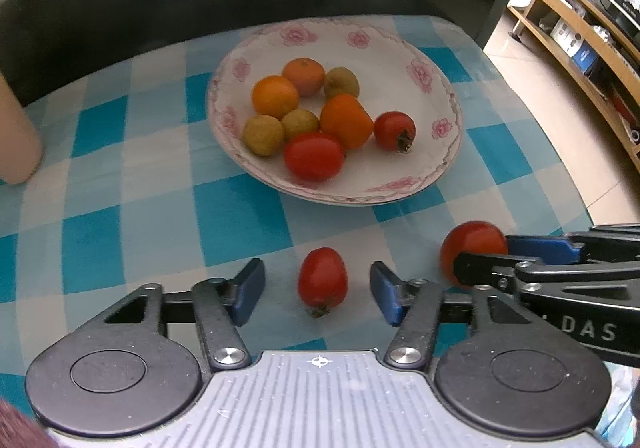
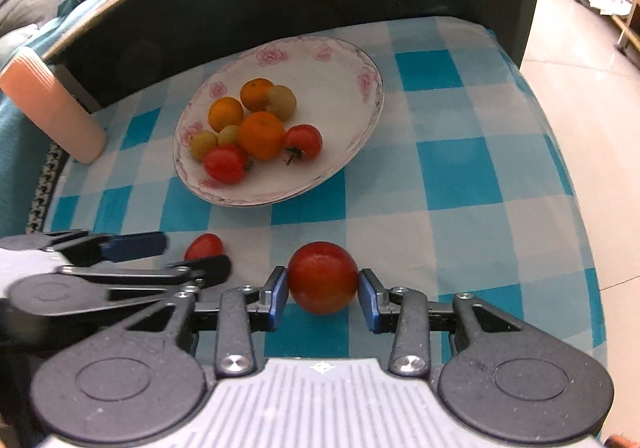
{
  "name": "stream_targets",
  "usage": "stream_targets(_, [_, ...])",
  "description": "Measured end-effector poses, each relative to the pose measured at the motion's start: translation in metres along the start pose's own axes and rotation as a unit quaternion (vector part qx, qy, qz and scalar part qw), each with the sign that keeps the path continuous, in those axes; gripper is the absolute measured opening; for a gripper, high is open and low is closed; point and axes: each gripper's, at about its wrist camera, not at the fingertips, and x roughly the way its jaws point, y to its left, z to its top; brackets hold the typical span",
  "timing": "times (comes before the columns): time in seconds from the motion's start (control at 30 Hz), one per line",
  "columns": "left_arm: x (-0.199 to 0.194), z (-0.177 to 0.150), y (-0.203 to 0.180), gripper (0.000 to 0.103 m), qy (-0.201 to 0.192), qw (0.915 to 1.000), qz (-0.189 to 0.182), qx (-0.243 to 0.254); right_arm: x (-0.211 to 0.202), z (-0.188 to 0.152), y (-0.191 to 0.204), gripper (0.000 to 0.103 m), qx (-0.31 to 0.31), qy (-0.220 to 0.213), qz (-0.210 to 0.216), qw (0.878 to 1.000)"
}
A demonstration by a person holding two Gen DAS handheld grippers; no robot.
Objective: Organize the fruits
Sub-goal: 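Close the right gripper on the large red tomato while the left gripper grasps a cherry tomato, then lift both held tomatoes and carry them toward the white plate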
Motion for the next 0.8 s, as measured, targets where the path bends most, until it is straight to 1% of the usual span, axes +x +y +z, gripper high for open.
stream_targets(0.07, [0.002, 0.0, -0.004, 0.058, -0.001, 1.0, 0.007, 0.006, -0.001, 0.0, -0.001, 0.051, -0.003, -0.002, -0.005, 1.0])
stream_targets(0.1, [0.002, 0.0, -0.006, 0.052, -0.002, 0.9999, 0.011, 0.012, -0.001, 0.0, -0.003, 0.051, -0.003, -0.001, -0.004, 1.0])
stream_targets(0.13, [0.002, 0.0, -0.007, 0.048, -0.002, 0.9998, 0.011, 0.015, -0.001, -0.001, -0.003, 0.051, -0.003, -0.001, -0.002, 1.0])
stream_targets(0.2, [0.002, 0.0, -0.008, 0.043, -0.005, 0.9997, 0.017, 0.015, -0.002, -0.001, -0.003, 0.051, -0.007, -0.001, -0.003, 1.0])
stream_targets(0.27, [0.001, 0.0, -0.007, 0.036, -0.002, 0.9998, 0.012, 0.013, -0.001, 0.0, -0.002, 0.051, -0.013, -0.001, -0.005, 1.0])
stream_targets(0.3, [0.0, 0.0, -0.007, 0.035, -0.001, 0.9999, 0.01, 0.013, -0.002, -0.001, -0.001, 0.051, -0.015, -0.001, -0.006, 1.0])
stream_targets(0.57, [-0.011, -0.008, -0.003, 0.035, 0.002, 0.9998, 0.013, 0.018, -0.004, -0.005, 0.006, 0.051, -0.034, -0.001, -0.006, 0.999])
stream_targets(0.8, [-0.028, -0.017, 0.003, 0.035, -0.002, 0.9997, 0.005, 0.022, -0.011, -0.012, 0.014, 0.051, -0.049, -0.001, -0.005, 0.999])
